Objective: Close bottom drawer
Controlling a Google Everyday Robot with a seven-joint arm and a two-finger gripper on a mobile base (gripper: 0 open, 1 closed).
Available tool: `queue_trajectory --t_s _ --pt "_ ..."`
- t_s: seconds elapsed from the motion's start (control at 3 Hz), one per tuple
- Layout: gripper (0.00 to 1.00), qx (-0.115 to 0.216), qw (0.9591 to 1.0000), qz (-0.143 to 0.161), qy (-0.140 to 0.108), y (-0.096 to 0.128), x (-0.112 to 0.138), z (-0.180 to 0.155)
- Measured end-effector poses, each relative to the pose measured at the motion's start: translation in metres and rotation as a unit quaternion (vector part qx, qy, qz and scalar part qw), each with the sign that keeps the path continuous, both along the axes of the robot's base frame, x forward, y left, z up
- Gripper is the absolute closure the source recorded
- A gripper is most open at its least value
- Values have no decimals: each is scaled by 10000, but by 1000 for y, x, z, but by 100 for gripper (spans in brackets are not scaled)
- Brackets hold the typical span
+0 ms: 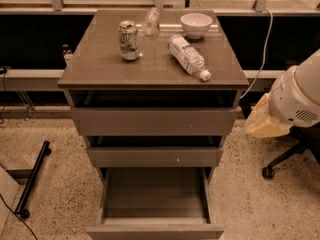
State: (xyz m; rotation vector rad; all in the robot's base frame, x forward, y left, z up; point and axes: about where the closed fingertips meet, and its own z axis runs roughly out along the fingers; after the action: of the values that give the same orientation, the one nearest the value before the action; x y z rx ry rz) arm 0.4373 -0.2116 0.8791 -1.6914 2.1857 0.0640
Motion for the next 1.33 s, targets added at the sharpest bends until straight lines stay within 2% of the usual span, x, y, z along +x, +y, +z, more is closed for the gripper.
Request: queue_trajectory --t_s 0.67,1.0,1.33 --pt "100 525 9974 -132 470 24 -16 -65" --pt "100 834 9940 -284 649 39 -24 -107" --pt "100 999 9910 -397 799 45 -28 -135"
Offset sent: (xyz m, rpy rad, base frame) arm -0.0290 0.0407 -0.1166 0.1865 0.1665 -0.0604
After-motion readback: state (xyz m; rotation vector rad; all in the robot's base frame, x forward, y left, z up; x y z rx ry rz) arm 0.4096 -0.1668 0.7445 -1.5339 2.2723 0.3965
